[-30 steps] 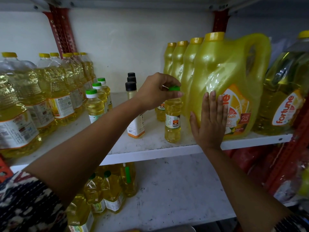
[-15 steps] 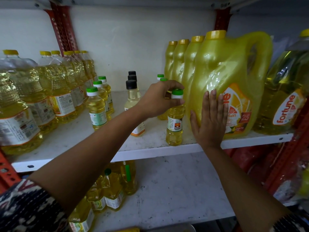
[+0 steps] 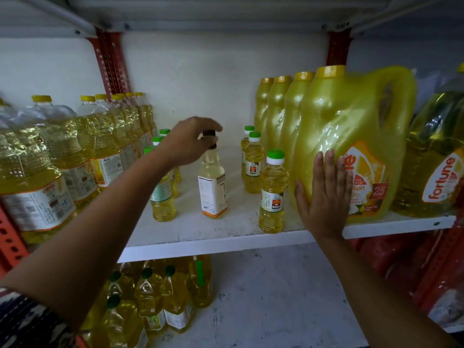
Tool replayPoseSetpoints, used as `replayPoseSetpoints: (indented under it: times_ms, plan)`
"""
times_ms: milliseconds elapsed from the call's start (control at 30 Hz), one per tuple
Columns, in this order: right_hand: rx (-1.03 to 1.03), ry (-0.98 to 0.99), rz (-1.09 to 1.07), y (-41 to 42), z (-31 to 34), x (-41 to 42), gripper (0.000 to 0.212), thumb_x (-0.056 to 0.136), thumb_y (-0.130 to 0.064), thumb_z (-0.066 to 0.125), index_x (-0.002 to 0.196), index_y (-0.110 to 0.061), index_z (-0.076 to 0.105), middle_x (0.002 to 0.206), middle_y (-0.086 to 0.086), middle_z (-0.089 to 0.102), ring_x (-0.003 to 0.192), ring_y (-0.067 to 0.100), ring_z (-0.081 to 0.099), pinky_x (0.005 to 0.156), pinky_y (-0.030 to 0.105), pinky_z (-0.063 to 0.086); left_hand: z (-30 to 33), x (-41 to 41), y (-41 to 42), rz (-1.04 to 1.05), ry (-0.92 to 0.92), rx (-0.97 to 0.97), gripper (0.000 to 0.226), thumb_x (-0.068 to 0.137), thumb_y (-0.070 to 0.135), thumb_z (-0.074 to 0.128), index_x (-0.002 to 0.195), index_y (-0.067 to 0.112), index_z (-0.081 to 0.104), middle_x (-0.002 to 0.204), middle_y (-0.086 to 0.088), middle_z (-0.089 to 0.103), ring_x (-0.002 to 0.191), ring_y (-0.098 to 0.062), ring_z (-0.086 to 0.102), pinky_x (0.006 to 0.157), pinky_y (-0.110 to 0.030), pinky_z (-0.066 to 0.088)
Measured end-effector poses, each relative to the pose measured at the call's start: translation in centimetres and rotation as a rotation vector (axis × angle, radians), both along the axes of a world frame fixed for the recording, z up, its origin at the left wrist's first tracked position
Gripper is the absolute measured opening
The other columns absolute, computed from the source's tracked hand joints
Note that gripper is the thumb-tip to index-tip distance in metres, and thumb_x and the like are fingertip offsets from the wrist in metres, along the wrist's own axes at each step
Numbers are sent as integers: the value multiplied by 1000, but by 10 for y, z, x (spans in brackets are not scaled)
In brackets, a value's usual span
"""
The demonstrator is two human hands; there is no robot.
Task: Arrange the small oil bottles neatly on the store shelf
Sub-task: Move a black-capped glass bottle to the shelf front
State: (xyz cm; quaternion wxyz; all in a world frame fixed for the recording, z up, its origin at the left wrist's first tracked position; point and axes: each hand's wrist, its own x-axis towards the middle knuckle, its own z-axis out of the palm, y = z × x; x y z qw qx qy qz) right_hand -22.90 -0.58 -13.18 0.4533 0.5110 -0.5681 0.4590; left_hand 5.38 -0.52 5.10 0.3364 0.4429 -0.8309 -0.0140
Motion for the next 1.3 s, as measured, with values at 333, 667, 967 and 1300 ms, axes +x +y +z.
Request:
replayPoseSetpoints:
  times_ms: [333, 667, 967, 1300]
  plan:
    - [17, -9, 1, 0, 1, 0, 68, 104, -46, 36, 160, -16, 12, 167, 2, 8, 154, 24, 8, 125, 43, 9, -15, 17, -13, -150, 278, 315, 38, 93, 14, 53, 130, 9, 53, 127, -12, 61, 113, -22, 58, 87, -22, 48]
    - [22, -20, 2, 2, 2, 1, 68, 103, -44, 39, 159, -15, 15, 165, 6, 14, 153, 24, 9, 125, 44, 10, -32, 4, -23, -25, 482, 240, 40, 83, 33, 67, 117, 14, 59, 106, -7, 64, 95, -20, 61, 72, -27, 47]
    - [21, -22, 17, 3, 2, 3, 66, 104, -44, 37, 159, -14, 16, 164, 9, 18, 153, 25, 9, 124, 45, 10, -30, 5, -22, -79, 602, 315, 41, 80, 24, 71, 116, 10, 58, 113, -16, 65, 99, -26, 63, 79, -33, 51]
    - [16, -18, 11, 3, 3, 3, 67, 104, -44, 38, 158, -13, 16, 164, 8, 16, 153, 24, 8, 125, 44, 10, -30, 7, -26, -122, 590, 357, 46, 81, 19, 70, 124, 13, 54, 114, -13, 65, 100, -24, 63, 78, -29, 52]
